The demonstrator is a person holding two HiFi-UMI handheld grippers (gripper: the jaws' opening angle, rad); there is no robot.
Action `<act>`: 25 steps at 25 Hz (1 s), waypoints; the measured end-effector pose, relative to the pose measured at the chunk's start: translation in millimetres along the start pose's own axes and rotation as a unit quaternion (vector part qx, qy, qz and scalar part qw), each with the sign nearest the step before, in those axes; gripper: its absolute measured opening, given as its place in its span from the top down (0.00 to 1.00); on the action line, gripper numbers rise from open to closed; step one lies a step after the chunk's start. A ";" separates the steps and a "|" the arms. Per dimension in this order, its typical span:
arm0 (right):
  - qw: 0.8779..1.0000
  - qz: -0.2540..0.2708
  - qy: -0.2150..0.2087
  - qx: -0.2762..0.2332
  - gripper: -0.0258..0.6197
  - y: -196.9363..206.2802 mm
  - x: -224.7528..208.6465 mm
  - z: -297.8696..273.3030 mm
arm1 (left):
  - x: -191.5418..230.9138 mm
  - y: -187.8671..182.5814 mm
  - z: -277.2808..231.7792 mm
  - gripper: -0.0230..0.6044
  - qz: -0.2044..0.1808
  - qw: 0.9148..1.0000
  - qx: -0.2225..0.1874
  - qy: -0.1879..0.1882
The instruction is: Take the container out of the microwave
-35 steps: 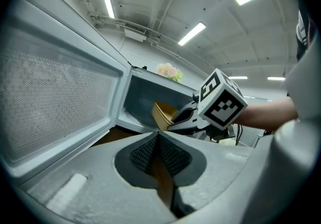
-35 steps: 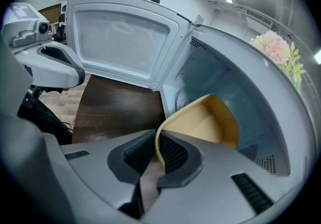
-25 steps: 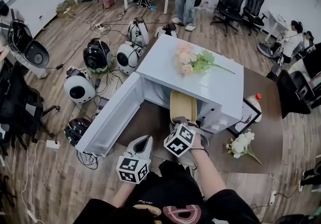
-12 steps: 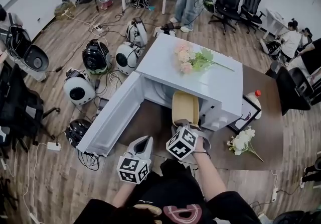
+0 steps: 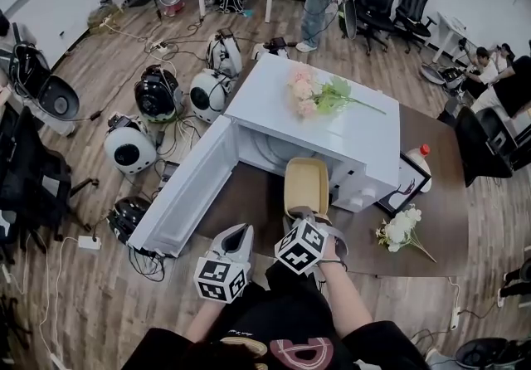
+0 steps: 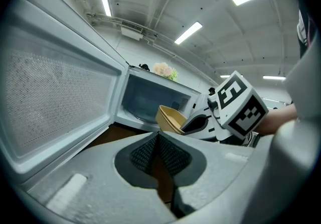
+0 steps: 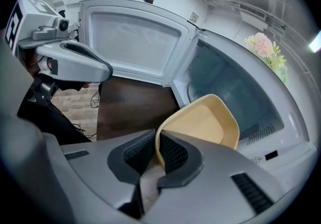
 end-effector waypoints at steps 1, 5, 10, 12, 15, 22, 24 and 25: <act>1.000 -0.001 0.000 0.000 0.91 1.4 1.7 1.1 | -0.1 1.4 0.5 0.95 0.000 1.000 0.001 0.000; 1.000 -0.004 -0.001 0.002 0.91 3.7 8.3 5.6 | -1.9 4.6 3.8 0.95 0.002 1.000 0.003 0.001; 1.000 -0.006 0.000 0.000 0.91 4.2 16.2 14.6 | -5.4 4.4 7.7 0.95 0.000 1.000 0.004 0.003; 1.000 -0.008 -0.002 0.002 0.91 5.9 20.1 16.8 | -6.6 5.5 9.1 0.95 0.000 1.000 0.005 0.004; 1.000 -0.012 -0.004 0.003 0.91 8.9 25.6 18.3 | -7.8 7.5 9.6 0.95 -0.002 1.000 0.007 0.007; 1.000 -0.019 -0.015 0.003 0.91 14.8 43.1 22.8 | -14.6 9.0 12.8 0.95 -0.009 1.000 0.008 0.018; 1.000 -0.020 -0.016 0.004 0.91 15.7 48.1 23.6 | -16.5 9.8 13.2 0.95 -0.011 1.000 0.009 0.021; 1.000 -0.022 -0.018 0.004 0.91 16.0 51.0 24.1 | -17.2 10.4 13.5 0.95 -0.011 1.000 0.010 0.021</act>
Point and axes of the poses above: the fingertips, and each gripper's own axes: z backward along the fingers, x to its left, y out of its underside, the point moved 1 cm from there along z, backward along the fingers, and after that the axes turned 7 degrees about y, right-handed, at the moved point
